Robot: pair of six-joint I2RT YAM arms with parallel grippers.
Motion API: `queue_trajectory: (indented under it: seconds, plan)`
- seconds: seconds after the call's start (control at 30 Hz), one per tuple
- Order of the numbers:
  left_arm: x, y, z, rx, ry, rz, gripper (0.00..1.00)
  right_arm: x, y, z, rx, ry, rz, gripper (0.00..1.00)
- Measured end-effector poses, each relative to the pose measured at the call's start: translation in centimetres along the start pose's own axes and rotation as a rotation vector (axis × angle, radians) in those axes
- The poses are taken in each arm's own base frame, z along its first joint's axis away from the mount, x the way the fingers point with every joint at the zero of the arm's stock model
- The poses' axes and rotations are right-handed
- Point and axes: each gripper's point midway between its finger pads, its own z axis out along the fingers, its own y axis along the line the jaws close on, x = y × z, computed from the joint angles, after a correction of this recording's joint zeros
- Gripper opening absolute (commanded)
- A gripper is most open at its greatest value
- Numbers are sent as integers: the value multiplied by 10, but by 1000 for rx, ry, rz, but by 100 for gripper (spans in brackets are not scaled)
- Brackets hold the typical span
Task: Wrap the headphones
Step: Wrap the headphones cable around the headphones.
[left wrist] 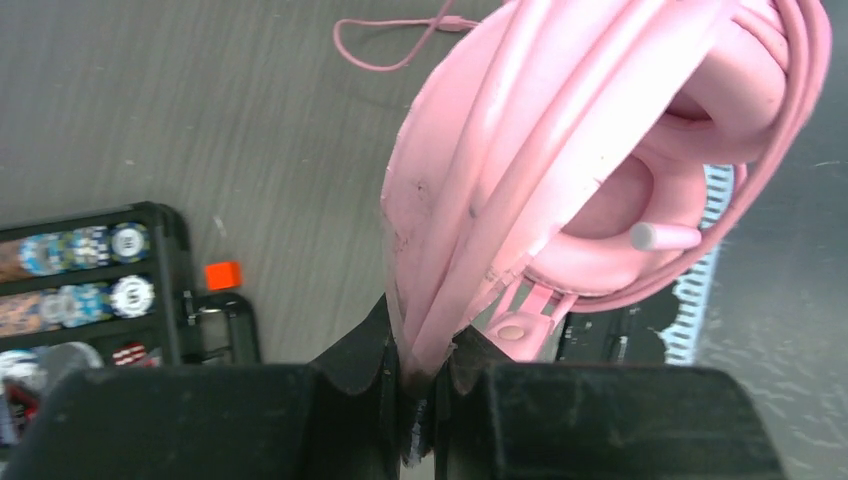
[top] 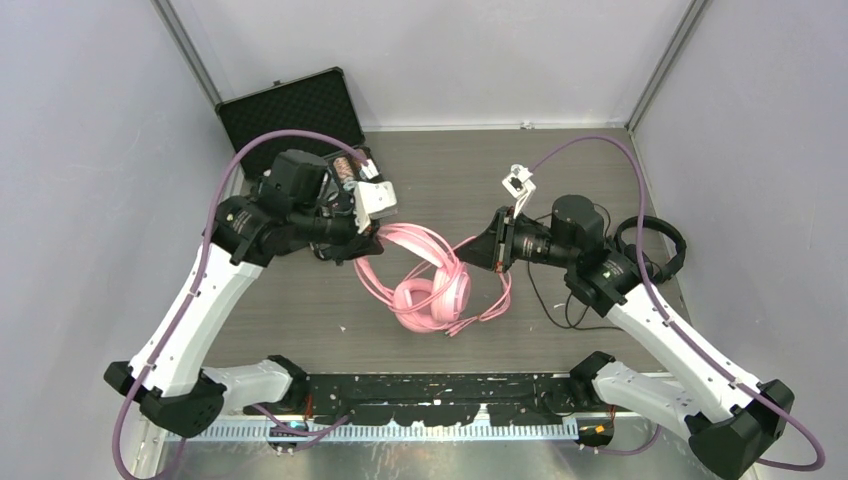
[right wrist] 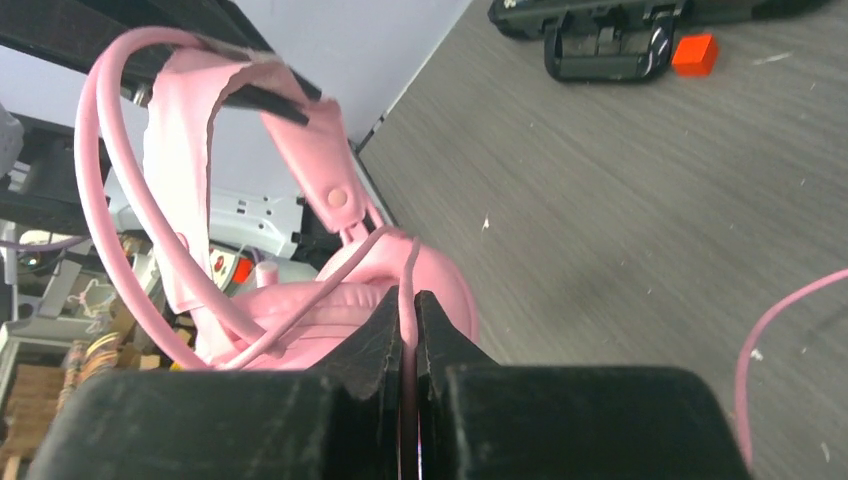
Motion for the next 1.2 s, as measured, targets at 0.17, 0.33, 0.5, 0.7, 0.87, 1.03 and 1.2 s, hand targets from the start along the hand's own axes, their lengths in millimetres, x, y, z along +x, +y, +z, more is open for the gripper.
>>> queue_trajectory:
  seconds: [0.17, 0.33, 0.5, 0.7, 0.87, 1.03, 1.2]
  plan:
    - [-3, 18, -1, -91, 76, 109, 0, 14, 4, -5, 2, 80, 76, 2]
    - [0, 30, 5, -138, 139, 184, 0, 23, 10, -7, -13, 128, 172, 2]
    - [-1, 34, 7, -163, 148, 256, 0, 22, 17, -4, -52, 122, 272, 4]
    - [4, 43, 8, -202, 175, 279, 0, 25, 15, 4, -79, 111, 395, 1]
    - [8, 50, 11, -235, 181, 285, 0, 25, 15, 6, -89, 104, 457, 8]
    - [11, 53, 11, -259, 189, 288, 0, 29, 14, 6, -89, 109, 496, 0]
    - [13, 54, 11, -275, 189, 285, 0, 30, 16, 2, -94, 106, 504, 10]
